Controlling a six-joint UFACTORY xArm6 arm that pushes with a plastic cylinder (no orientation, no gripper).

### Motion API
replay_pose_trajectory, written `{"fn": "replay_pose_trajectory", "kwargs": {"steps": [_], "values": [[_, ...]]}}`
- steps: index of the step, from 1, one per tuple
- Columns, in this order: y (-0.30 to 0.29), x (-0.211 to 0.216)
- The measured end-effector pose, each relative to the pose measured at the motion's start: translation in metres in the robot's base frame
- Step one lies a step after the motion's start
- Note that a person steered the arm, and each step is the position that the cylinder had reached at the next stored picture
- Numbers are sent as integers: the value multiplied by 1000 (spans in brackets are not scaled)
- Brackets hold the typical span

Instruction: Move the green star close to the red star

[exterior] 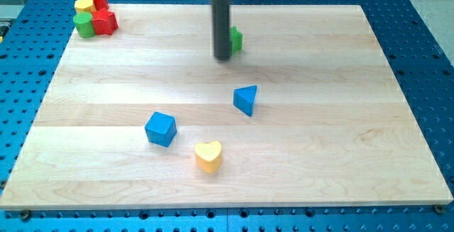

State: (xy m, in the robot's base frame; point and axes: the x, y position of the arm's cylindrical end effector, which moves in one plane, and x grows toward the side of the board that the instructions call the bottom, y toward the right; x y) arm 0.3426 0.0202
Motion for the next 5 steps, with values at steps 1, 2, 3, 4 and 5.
{"fn": "replay_pose_trajectory", "kwargs": {"steps": [1,2,3,4,5], "values": [[23,-9],[-64,-46],[-94,-41],[-23,-9],[21,-19]]}}
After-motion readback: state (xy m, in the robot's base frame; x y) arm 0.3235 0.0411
